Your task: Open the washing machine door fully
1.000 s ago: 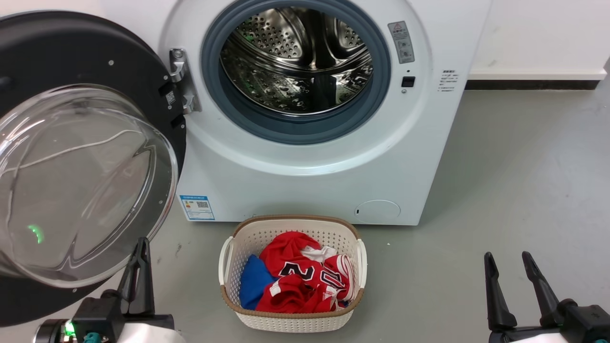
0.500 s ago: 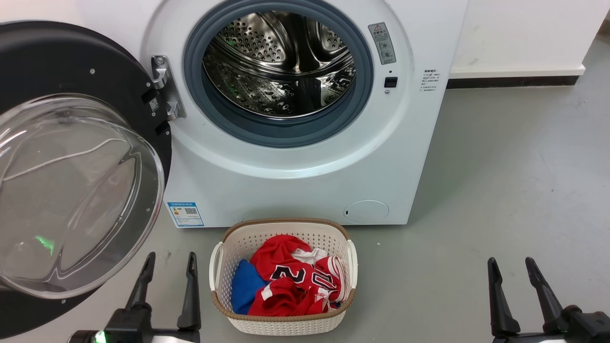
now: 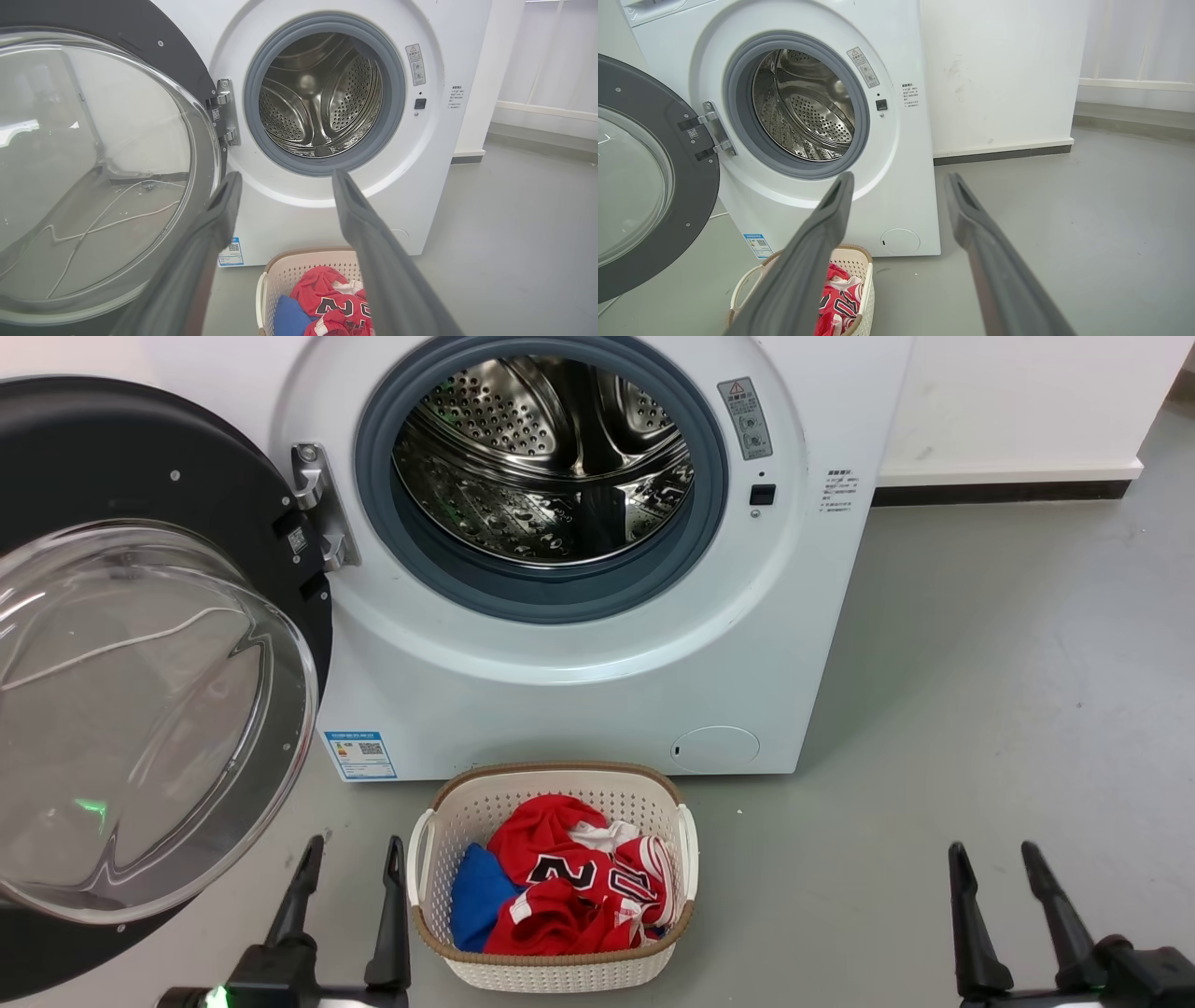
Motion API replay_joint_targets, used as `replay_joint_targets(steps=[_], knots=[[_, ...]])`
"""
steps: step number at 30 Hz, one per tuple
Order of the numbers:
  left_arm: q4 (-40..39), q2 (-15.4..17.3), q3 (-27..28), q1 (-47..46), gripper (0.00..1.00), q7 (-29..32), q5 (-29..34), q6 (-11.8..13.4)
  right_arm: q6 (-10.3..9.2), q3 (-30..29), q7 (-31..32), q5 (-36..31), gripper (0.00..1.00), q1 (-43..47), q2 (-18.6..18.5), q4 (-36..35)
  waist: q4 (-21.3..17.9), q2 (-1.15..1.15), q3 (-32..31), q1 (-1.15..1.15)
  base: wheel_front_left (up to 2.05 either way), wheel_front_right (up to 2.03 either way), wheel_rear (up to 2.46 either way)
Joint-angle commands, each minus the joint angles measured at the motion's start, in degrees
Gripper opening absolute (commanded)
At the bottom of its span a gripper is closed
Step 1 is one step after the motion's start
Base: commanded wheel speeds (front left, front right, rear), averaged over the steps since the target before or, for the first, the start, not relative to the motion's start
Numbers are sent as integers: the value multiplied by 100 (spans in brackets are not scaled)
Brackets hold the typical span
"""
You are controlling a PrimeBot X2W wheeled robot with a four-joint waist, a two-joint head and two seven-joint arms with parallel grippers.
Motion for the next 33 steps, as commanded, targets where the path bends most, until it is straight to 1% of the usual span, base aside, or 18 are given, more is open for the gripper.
replay_joint_targets(steps=[1,5,8,9,10,12,22,33], knots=[[14,-2,-1,2,0,0,-26,-2,0,7,0,6,0,2,1,13,-4,0,0,0,0,0,0],[242,-3,-22,58,0,22,-72,-1,0,21,13,45,0,60,1,223,-4,0,2,0,0,0,0],[312,-1,-4,23,0,96,-376,-22,0,28,68,336,0,31,-14,278,0,0,8,0,0,0,0],[312,-1,-4,23,0,96,-376,-22,0,28,68,336,0,31,-14,278,0,0,8,0,0,0,0],[360,6,22,-41,0,180,-756,-49,0,33,137,701,0,-42,-37,322,4,0,14,0,0,0,0],[393,11,40,-85,0,233,-1000,-67,0,36,181,935,0,-93,-51,353,7,0,18,0,0,0,0],[532,27,121,-277,0,484,-2126,-148,0,40,391,2008,0,-316,-105,491,22,0,39,0,0,0,0],[664,39,207,-464,0,735,-3223,-228,0,26,612,3041,0,-526,-144,616,38,0,63,0,0,0,0]])
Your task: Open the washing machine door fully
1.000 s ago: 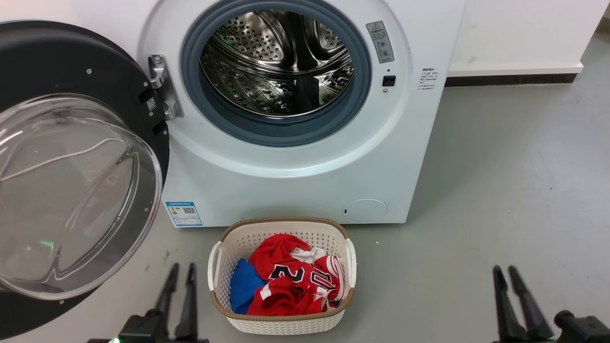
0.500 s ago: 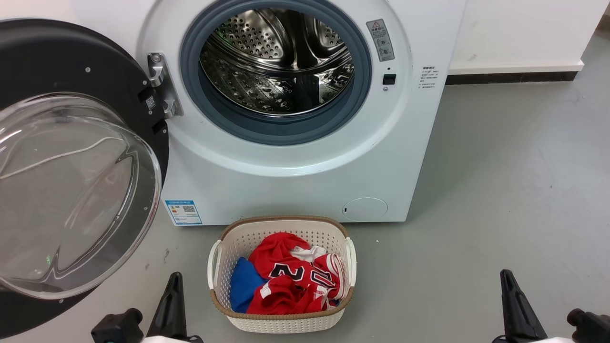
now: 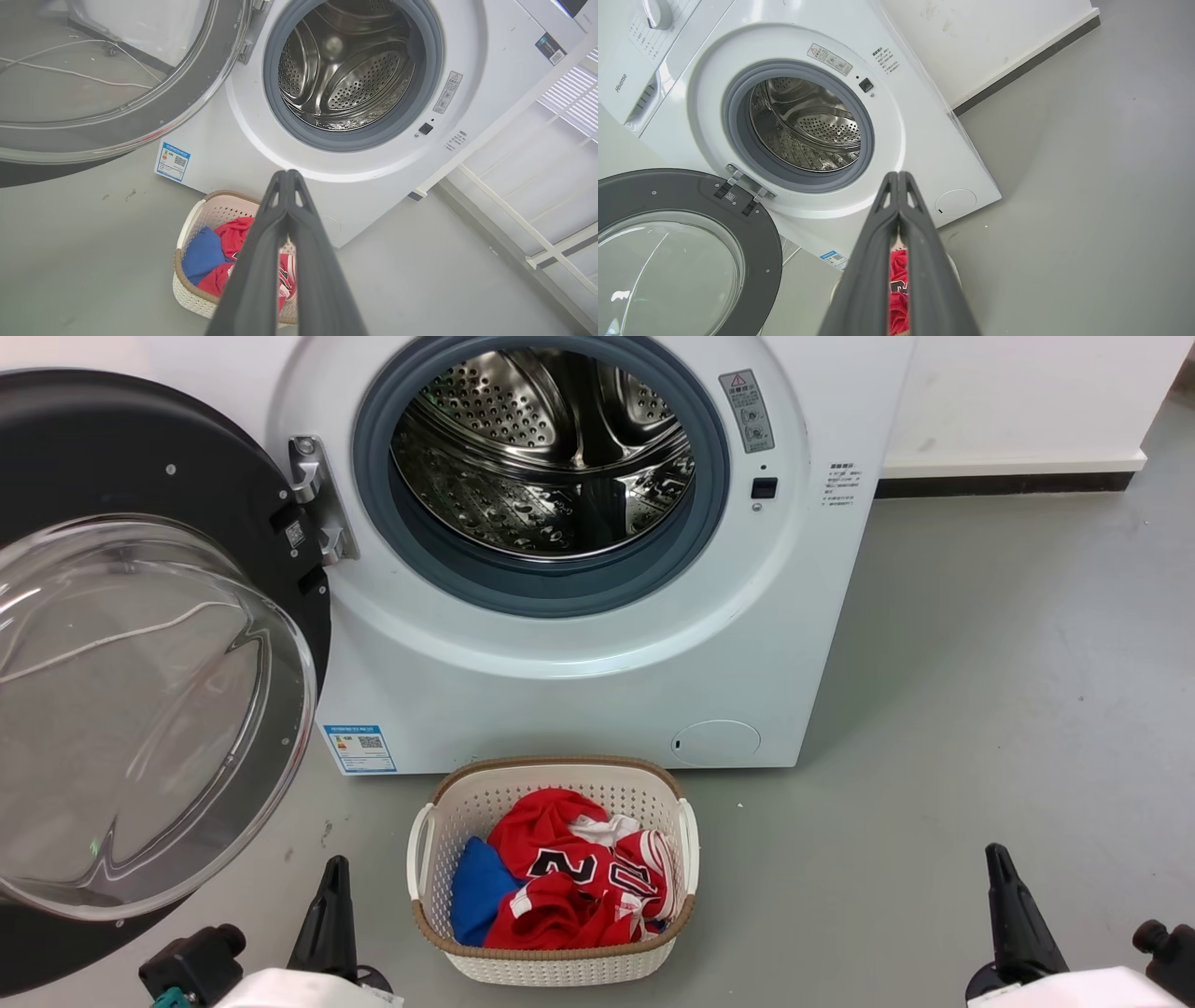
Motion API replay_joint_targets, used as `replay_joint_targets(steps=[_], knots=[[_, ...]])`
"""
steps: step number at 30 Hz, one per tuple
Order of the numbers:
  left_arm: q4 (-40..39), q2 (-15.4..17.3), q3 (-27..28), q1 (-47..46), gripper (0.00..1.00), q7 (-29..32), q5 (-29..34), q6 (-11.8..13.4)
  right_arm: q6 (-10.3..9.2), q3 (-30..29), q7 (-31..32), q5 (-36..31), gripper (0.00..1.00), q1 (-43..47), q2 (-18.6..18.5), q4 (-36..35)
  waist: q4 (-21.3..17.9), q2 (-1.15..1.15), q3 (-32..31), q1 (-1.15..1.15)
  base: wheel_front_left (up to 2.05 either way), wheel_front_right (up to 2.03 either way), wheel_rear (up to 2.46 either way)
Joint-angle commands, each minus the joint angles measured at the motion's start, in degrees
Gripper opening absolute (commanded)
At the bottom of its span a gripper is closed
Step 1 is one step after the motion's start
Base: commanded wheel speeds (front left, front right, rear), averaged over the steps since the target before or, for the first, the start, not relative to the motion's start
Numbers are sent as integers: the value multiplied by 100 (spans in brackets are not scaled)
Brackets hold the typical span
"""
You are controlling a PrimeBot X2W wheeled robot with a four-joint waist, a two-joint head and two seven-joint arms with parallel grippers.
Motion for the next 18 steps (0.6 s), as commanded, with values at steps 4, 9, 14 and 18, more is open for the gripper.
replay_joint_targets(steps=[4,9,14,18], knots=[[-18,32,58,-227,0,110,-474,-48,1,-13,89,451,0,-222,-61,-19,6,0,9,0,0,0,0],[36,35,94,-300,0,211,-906,-82,1,-26,180,853,0,-302,-71,34,14,0,19,0,0,0,0],[86,38,126,-376,0,307,-1318,-112,1,-40,272,1235,0,-390,-78,80,21,0,30,0,0,0,0],[127,39,153,-421,0,385,-1632,-138,1,-53,345,1527,0,-444,-84,118,27,0,38,0,0,0,0]])
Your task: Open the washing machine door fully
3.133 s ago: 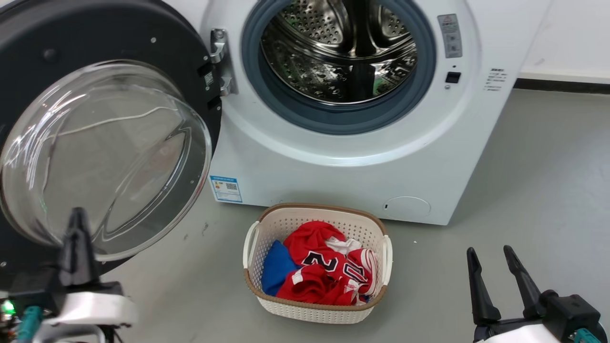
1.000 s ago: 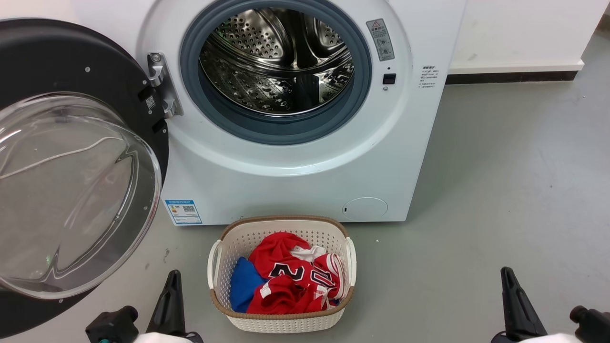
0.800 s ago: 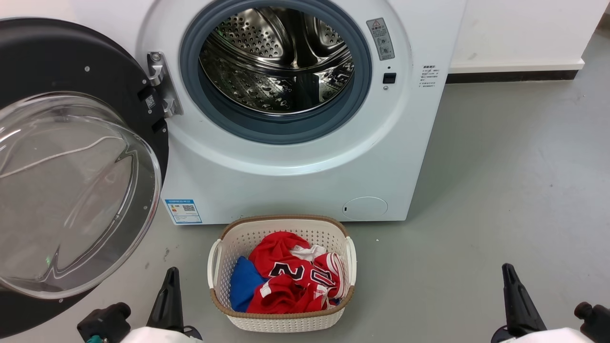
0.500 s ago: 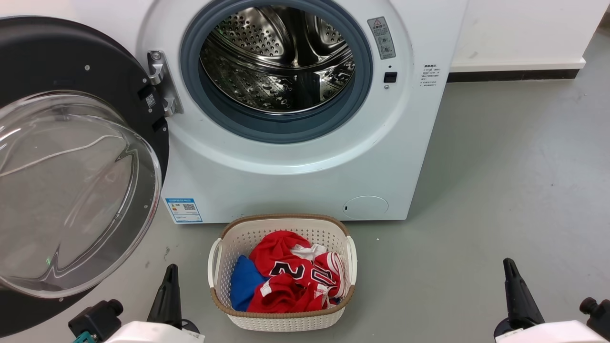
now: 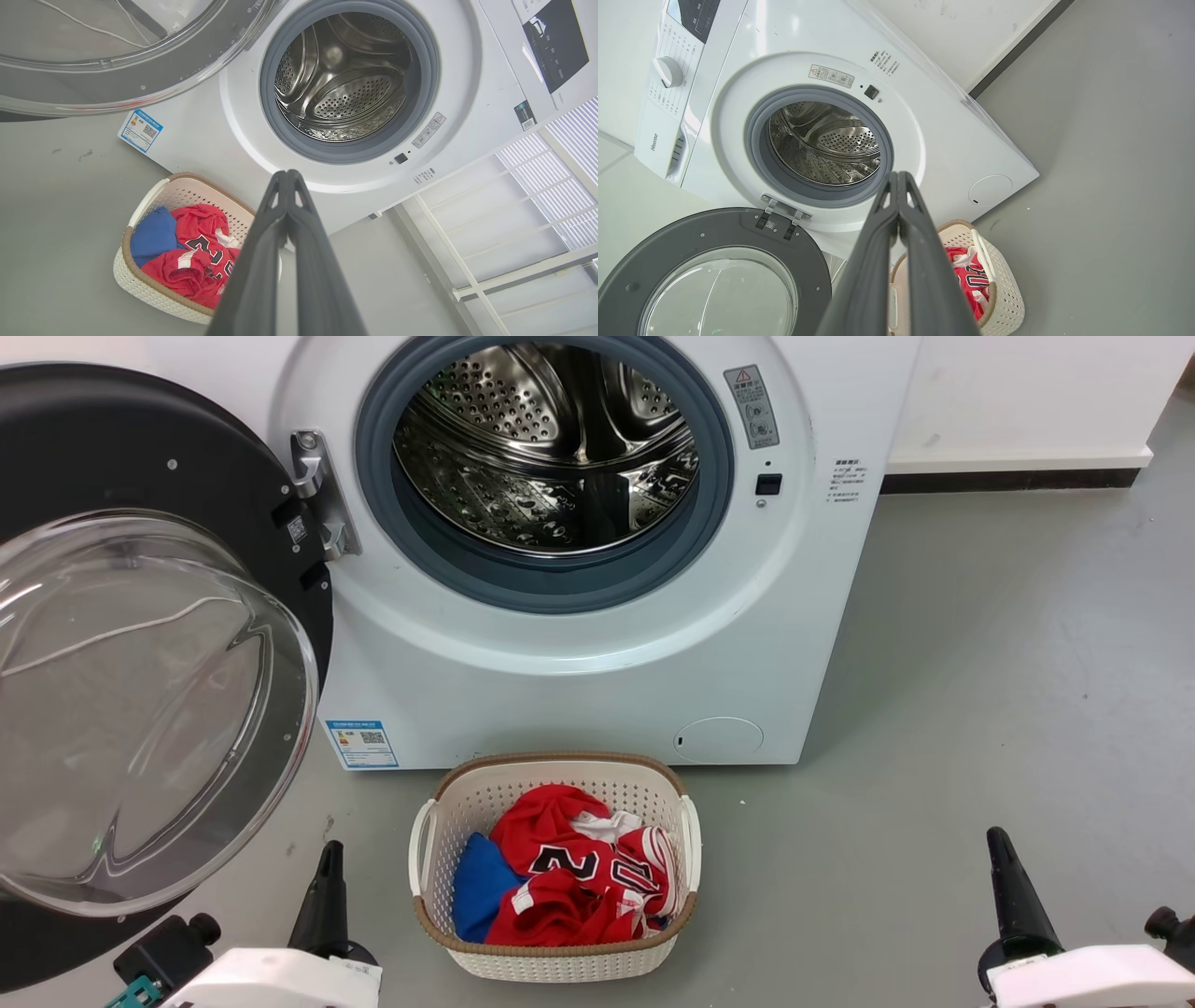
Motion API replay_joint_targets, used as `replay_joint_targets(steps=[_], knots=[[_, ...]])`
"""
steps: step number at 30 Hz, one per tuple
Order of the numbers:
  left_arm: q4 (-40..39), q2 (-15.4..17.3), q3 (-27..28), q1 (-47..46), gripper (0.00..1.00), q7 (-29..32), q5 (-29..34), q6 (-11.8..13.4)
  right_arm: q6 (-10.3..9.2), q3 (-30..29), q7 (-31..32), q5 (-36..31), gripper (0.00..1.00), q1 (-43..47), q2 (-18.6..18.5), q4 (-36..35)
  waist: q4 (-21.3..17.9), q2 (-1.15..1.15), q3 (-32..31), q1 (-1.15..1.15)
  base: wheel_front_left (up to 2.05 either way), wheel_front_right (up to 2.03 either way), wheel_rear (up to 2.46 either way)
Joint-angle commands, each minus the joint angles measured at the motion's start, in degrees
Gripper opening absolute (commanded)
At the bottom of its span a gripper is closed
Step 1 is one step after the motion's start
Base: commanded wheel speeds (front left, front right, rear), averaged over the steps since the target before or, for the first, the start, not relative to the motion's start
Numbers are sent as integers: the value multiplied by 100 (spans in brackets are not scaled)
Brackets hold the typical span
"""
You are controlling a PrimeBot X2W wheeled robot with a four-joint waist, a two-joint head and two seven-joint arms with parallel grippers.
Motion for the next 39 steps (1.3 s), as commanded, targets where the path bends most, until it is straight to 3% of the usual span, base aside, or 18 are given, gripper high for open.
replay_joint_targets(steps=[1,39], knots=[[-30,32,24,-146,0,43,-185,-49,1,-20,45,173,0,-163,-47,-33,2,0,3,0,0,0,0],[283,30,254,-556,0,636,-2610,-224,1,-164,635,2393,0,-640,-45,275,59,0,83,0,0,0,0]])
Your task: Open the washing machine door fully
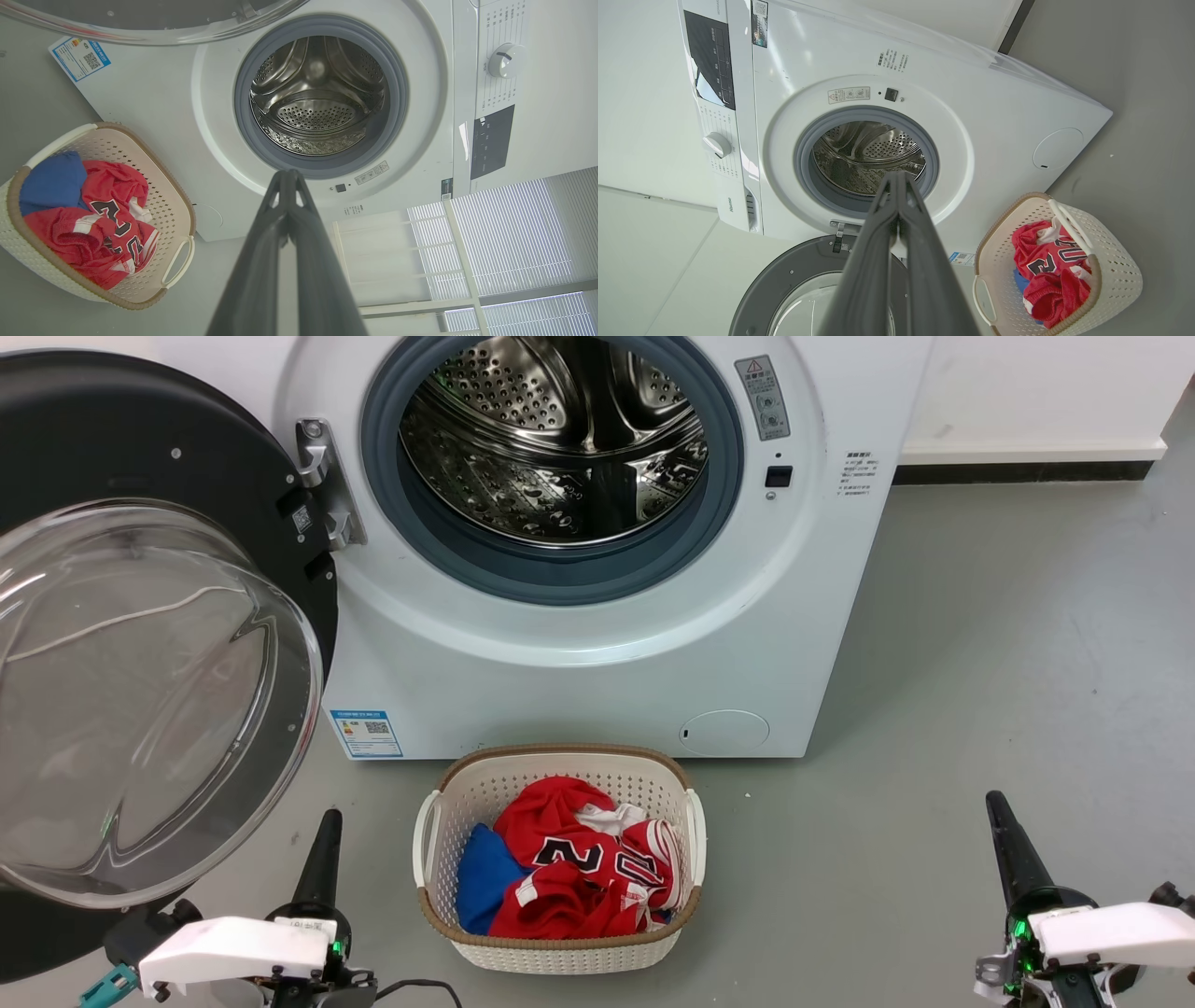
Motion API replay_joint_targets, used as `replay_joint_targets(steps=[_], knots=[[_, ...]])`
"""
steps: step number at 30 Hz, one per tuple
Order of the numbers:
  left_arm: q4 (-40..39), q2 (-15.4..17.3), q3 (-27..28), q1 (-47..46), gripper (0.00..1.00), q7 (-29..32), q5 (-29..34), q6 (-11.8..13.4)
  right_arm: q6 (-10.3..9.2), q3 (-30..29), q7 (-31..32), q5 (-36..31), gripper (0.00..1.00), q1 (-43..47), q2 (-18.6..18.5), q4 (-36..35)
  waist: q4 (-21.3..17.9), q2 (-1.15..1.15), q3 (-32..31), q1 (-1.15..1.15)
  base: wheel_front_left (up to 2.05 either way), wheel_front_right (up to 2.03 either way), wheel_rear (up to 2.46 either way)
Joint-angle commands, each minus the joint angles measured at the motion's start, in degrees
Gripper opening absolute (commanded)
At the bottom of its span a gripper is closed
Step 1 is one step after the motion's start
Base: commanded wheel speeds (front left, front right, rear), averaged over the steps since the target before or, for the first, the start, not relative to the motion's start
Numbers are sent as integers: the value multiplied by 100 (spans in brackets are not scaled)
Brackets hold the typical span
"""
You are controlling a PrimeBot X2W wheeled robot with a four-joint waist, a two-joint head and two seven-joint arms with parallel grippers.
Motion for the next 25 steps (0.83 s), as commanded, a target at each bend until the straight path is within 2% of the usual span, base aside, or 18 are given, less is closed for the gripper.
replay_joint_targets(steps=[1,25], knots=[[-2,24,33,-122,0,42,-161,-29,0,-15,41,161,0,-158,-27,3,3,0,4,0,0,0,0],[146,16,138,-304,0,325,-1277,-115,0,-110,338,1159,0,-366,1,150,37,0,52,0,0,0,0]])
